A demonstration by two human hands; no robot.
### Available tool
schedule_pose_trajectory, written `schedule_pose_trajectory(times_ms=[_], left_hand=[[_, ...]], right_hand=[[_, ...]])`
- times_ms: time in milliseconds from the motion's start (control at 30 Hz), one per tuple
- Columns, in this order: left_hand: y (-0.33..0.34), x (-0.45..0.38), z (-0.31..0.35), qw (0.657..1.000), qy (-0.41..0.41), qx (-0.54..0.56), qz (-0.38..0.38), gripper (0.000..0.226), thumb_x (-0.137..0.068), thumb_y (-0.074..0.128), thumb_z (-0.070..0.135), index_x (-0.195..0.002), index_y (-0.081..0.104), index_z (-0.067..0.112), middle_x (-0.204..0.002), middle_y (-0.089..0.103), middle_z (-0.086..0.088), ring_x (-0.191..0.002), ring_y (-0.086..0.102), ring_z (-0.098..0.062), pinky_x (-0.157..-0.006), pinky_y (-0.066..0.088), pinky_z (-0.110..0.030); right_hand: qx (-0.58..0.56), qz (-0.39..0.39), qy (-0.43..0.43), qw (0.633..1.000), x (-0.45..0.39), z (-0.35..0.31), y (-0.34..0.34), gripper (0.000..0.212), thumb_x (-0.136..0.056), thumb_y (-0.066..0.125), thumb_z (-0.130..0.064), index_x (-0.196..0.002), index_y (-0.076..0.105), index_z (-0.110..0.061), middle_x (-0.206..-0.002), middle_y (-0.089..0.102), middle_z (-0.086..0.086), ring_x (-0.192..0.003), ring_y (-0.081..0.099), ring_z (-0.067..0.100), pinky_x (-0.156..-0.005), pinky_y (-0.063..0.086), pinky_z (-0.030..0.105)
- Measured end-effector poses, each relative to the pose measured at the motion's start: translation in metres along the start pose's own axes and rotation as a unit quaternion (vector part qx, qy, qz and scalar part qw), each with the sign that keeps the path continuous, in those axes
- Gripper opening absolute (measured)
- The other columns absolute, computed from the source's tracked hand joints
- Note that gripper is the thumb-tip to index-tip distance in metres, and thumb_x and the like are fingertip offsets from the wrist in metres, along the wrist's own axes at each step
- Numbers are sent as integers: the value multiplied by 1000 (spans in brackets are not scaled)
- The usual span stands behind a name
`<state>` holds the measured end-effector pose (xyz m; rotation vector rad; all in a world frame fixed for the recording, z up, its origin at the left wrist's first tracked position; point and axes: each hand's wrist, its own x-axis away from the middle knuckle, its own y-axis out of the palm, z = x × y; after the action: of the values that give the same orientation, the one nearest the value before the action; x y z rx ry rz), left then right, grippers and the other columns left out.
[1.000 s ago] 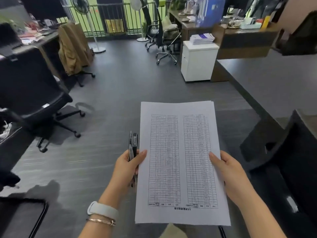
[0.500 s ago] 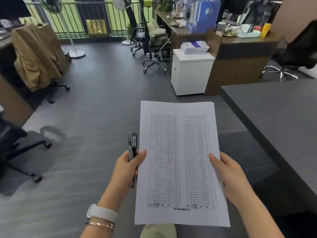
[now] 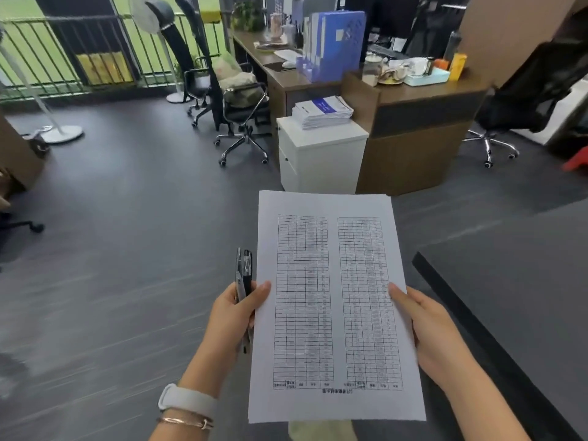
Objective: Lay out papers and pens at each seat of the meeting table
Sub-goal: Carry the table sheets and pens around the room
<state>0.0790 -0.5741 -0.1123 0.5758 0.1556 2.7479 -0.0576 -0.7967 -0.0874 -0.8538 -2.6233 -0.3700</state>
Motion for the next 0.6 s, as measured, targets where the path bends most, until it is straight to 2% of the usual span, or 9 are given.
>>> schedule_pose_trajectory(times_ms=[67,133,200,267,333,467,600], left_hand=[[12,-60,16,1000,-3,5,-2,45,-72,75,29,-98,59,-3,-96,62,-22,-84,50,-32,-71,45,-44],[27,-118,34,1000,-1,-6,3,39,-75,73,27,-98,59,-2,-94,63,-22,-82,50,-32,-67,45,-41],[48,-187,62,1000,0,-23,-3,31,-79,71,24,-95,60,1,-79,65,-17,-66,53,-28,-54,46,-30],[70,-243,91,999,6,-38,-7,20,-83,68,21,-89,59,5,-61,60,-6,-47,47,-17,-39,41,-21],[93,-293,116,999,2,-49,-22,19,-84,68,22,-88,58,7,-63,54,-6,-47,41,-14,-37,39,-20],[145,-379,153,996,-11,-61,-69,20,-83,69,24,-87,58,8,-83,56,-17,-63,44,-24,-48,42,-28],[207,-466,176,990,-38,-62,-123,30,-74,75,27,-89,61,5,-95,60,-21,-84,48,-33,-76,44,-48]], right_hand=[[2,7,-4,1000,-59,-17,6,22,-91,56,-24,-101,70,-9,-95,76,8,-90,72,25,-85,54,44],[13,18,-12,1000,-116,-36,13,22,-91,56,-25,-99,69,-9,-93,76,7,-88,72,24,-83,54,42],[12,24,-17,1000,-183,-64,20,21,-91,56,-25,-97,69,-10,-92,76,7,-87,72,24,-83,54,42],[6,40,-20,999,-237,-91,24,21,-91,56,-25,-96,69,-11,-93,76,8,-88,72,24,-84,54,42],[-5,56,-22,998,-280,-118,24,21,-92,56,-26,-96,69,-11,-93,76,8,-89,72,25,-85,54,43],[-34,90,-26,995,-352,-164,9,21,-92,55,-26,-98,69,-12,-94,76,7,-89,72,25,-84,55,44],[-66,143,-28,987,-423,-198,-14,20,-92,55,-25,-98,69,-12,-93,76,6,-87,72,23,-84,55,43]])
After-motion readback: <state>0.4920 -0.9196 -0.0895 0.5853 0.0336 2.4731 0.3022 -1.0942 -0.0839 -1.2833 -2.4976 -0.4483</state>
